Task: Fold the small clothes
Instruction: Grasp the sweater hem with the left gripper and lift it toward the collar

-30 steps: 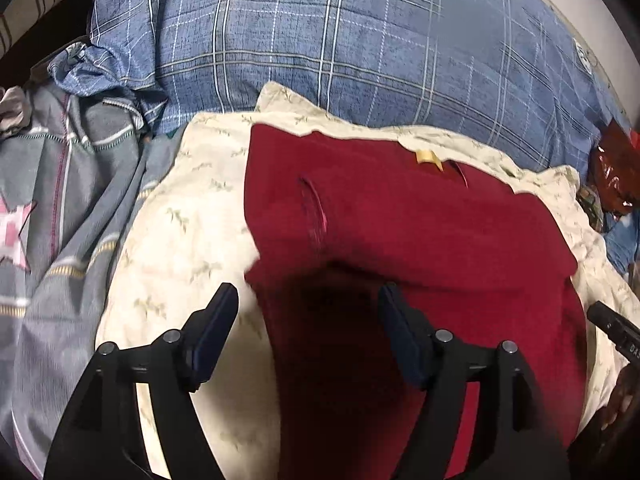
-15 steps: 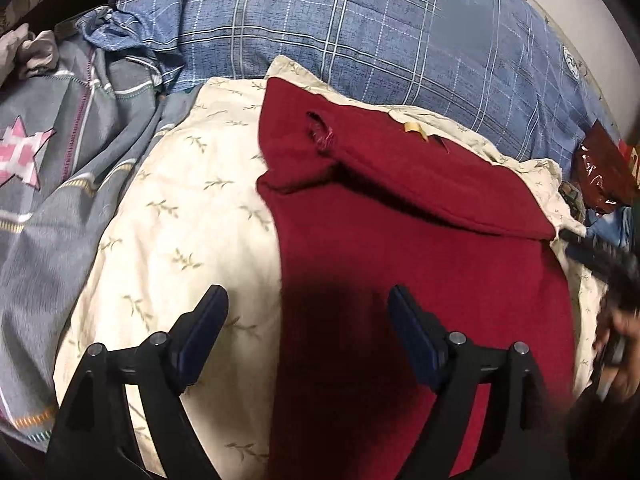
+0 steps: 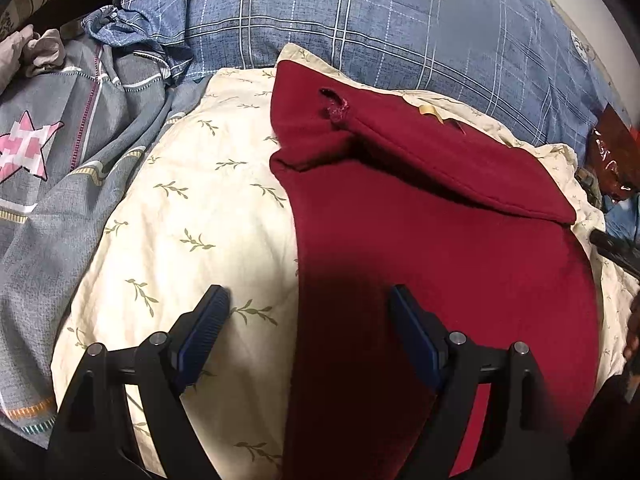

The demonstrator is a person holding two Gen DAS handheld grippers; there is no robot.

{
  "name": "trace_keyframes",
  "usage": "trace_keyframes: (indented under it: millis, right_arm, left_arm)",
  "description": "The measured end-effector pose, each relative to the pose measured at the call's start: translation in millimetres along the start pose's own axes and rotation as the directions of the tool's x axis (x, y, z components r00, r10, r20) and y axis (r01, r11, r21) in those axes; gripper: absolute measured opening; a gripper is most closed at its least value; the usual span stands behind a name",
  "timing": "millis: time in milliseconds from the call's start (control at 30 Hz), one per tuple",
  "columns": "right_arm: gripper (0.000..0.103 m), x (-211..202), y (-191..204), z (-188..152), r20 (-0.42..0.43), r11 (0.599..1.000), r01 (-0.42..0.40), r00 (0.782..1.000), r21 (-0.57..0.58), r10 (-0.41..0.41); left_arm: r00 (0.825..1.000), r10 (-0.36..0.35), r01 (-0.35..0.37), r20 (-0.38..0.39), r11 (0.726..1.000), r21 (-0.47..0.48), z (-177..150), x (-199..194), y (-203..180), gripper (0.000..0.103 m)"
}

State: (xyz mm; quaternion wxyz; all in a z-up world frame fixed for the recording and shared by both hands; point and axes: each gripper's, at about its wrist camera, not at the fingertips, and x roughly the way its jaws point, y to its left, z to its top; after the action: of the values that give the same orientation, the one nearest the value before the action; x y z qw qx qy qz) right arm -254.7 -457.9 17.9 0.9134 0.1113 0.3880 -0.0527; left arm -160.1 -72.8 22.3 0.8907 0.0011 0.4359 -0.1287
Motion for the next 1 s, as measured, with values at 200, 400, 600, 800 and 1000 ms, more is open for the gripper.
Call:
trace_keyframes:
  millis: [200,400,600,800,1000]
  right_arm:
    - [0.075,-23.1,4.7,-40.1,-0.037,0.992,-0.123,0.992,-0.024,0.122]
    - [0.075,-32.9,-2.9,-78.7,-0.080,0.983,-0.183,0.980,-0.007,0.181]
    - [0.075,-39.5,-15.0,-106.5,-0.150,0.973,-0.232,0.961,0.012,0.231]
    - [0.074,-38.2,-14.1,-129.1,-0.253,0.954,-0.299,0.923,0.003,0.290]
    - [0.060,-35.3,-9.4,-140.2,-0.286,0.941,-0.339,0.902,-0.006,0.324]
  left_arm:
    - [1.000,-0.001,0.001,0.002,1.000,0.006,-3.5,-8.3,-6.3,0.082]
    - [0.999,-0.053,0.053,-0.006,0.999,0.009,-18.6,-25.5,-11.3,0.082]
    - [0.990,-0.127,0.127,-0.060,0.992,-0.009,-44.9,-40.1,-7.7,0.082]
    - [0.977,-0.170,0.169,-0.125,0.985,-0.020,-70.4,-48.7,-1.6,0.082]
    - [0.964,-0.200,0.199,-0.176,0.980,-0.025,-89.0,-56.1,5.2,0.082]
